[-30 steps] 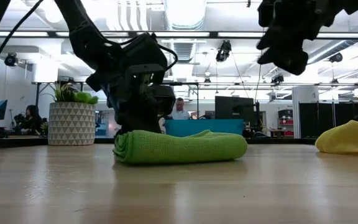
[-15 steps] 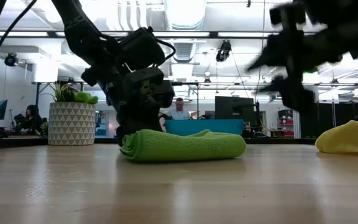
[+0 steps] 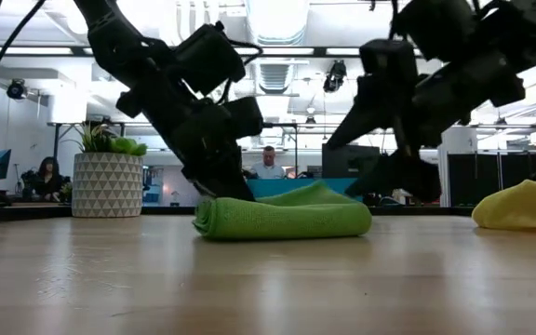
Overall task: Fold microfiber towels
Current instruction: Fold the green microfiber cloth
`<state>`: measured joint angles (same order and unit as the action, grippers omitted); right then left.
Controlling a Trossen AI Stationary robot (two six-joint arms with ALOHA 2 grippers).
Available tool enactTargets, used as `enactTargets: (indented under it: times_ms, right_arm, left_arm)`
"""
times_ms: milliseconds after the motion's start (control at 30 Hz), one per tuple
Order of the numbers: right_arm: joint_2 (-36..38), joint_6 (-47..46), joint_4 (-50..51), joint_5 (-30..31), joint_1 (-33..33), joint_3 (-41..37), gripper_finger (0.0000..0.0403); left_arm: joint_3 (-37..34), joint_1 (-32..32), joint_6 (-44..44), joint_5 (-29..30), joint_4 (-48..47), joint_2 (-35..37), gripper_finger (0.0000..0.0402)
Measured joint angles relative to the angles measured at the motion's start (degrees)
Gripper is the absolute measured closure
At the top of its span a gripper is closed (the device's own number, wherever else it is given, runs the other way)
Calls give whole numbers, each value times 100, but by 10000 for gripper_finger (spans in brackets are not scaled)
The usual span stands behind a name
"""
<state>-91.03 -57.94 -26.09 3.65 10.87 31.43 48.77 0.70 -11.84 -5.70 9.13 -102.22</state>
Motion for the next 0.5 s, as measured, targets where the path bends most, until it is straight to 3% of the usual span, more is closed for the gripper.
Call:
enactTargets:
  times_ms: [200, 500]
  right_arm:
    - [-358, 689, 0, -58, 14, 111, 107]
    - [-157, 1602, 14, 27, 116, -119, 108]
  left_arm:
    - [2, 149, 647, 326, -183, 130, 401]
    - [22, 407, 1470, 823, -814, 137, 401]
